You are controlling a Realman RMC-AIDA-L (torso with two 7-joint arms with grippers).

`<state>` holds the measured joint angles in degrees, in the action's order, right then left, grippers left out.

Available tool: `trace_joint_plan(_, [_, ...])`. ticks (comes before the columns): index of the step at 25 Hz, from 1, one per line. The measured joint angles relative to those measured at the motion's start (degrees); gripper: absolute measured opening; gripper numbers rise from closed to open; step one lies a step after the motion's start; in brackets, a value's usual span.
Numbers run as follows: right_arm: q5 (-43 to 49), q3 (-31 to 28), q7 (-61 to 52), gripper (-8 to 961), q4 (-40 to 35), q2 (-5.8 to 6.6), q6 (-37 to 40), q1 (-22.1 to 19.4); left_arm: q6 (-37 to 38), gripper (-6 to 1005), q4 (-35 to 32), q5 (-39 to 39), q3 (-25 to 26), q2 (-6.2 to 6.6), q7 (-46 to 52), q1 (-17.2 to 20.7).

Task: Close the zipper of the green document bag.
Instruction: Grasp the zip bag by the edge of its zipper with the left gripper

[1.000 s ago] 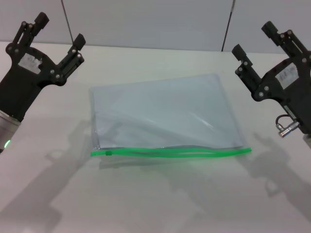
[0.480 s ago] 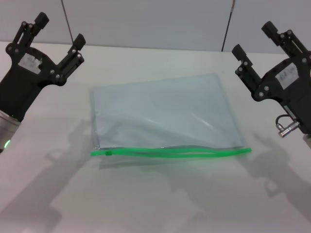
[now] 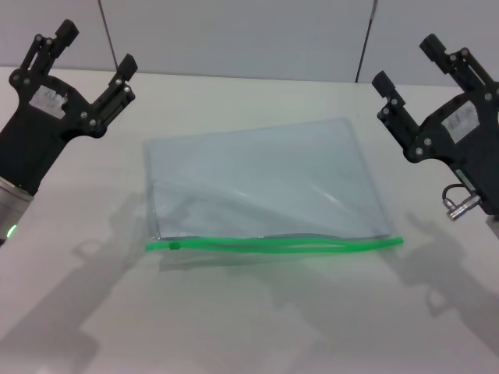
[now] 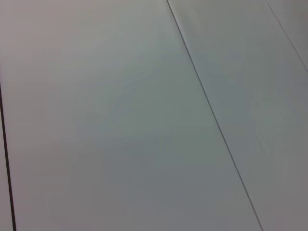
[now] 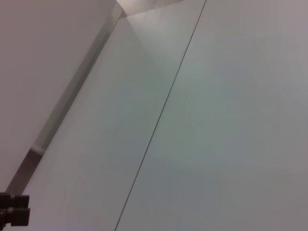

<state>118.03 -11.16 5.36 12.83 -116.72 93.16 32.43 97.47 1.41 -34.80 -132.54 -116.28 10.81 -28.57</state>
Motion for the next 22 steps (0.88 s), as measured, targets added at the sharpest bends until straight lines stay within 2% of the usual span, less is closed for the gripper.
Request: trace_joint_plan(22, [-0.43,-0.95,0.01,621,-0.35,0.00,0.43,-0.52,0.57,842,-0.10,-2.36,1.08,0.03,0.00,1.11])
